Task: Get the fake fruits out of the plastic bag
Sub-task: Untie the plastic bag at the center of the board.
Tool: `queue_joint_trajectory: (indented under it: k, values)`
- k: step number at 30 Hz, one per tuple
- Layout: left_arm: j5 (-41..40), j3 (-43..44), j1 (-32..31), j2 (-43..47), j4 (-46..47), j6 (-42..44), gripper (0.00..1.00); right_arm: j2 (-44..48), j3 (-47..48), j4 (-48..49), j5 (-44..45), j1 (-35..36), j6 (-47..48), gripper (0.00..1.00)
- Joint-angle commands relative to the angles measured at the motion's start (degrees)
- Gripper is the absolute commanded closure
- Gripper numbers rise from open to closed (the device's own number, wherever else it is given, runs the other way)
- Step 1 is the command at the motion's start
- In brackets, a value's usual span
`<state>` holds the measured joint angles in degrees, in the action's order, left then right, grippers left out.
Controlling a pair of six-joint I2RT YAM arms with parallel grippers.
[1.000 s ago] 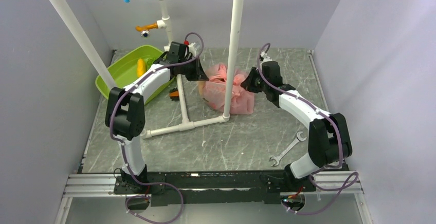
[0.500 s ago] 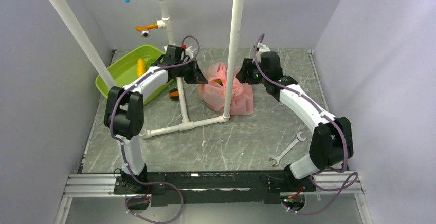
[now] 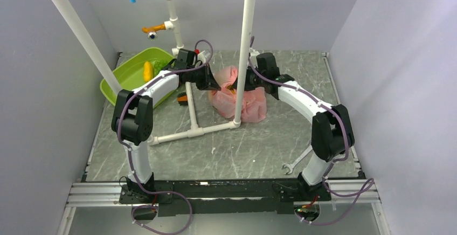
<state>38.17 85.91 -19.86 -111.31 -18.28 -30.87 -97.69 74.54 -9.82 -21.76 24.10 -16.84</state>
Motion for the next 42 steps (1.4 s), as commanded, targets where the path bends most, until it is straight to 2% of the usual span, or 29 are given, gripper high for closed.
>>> queue_joint_trajectory:
  k: [1, 6, 13, 18, 22, 24, 28, 30, 32, 35, 37, 39, 40, 42]
  values:
    - [1.66, 2.03, -0.18, -0.35, 0.70, 0.53, 1.00, 0.61, -0.67, 2.95, 1.26, 2.07, 1.80, 0.68]
    - [2.05, 1.92, -0.18, -1.29, 0.97, 0.23, 1.00, -0.06, 0.42, 1.31, 13.44, 4.84, 5.84, 0.64]
    - [2.37, 2.26, -0.18, -1.51, 0.77, 0.55, 1.00, -3.96, 2.36, -0.48, 16.17, 5.29, 6.95, 0.62]
    - [2.44, 2.33, -0.17, -1.76, 0.90, 0.57, 1.00, -5.05, 1.54, 1.26, 16.18, 5.97, 7.26, 0.52]
    - [2.37, 2.49, -0.18, -1.73, 0.73, 0.72, 1.00, -4.96, 0.48, 2.55, 19.53, 6.01, 6.47, 0.52]
    - [2.03, 2.51, -0.18, -1.68, 0.63, 0.88, 1.00, -4.60, -0.34, 3.40, 20.56, 6.10, 6.15, 0.57]
    - [-0.72, 2.11, -0.03, -0.72, -0.18, 1.18, 1.00, -2.11, -2.62, 6.09, 21.64, 5.89, 5.10, 0.79]
    - [-2.74, 0.93, 0.42, 0.49, 0.25, 0.82, 1.00, -0.75, -4.00, 7.87, 20.28, 4.66, 3.83, 0.87]
    - [-5.01, 0.19, 0.85, 1.85, 0.12, 1.51, 1.00, 0.47, -5.51, 10.31, 15.50, 2.43, 1.72, 0.93]
    - [-6.40, 0.98, 0.79, 3.45, -0.66, 5.00, 1.00, 0.50, -7.20, 15.59, 4.03, -1.84, -1.65, 0.96]
    - [-5.10, 1.05, 0.78, 4.43, 0.18, 6.41, 0.84, -1.98, -4.29, 14.16, -3.58, -2.94, -0.77, 0.97]
    - [-3.78, 0.39, 0.70, 5.52, 1.46, 7.64, 0.60, -4.04, -0.73, 11.39, -7.71, -2.68, 2.07, 0.98]
    - [-3.68, 0.32, 0.65, 6.08, 1.70, 8.47, 0.52, -4.34, -0.30, 11.06, -8.52, -2.39, 3.15, 0.98]
    - [-3.91, 1.02, 0.53, 6.90, 1.22, 10.81, 0.42, -4.64, 0.36, 11.06, -9.43, -2.23, 4.58, 0.98]
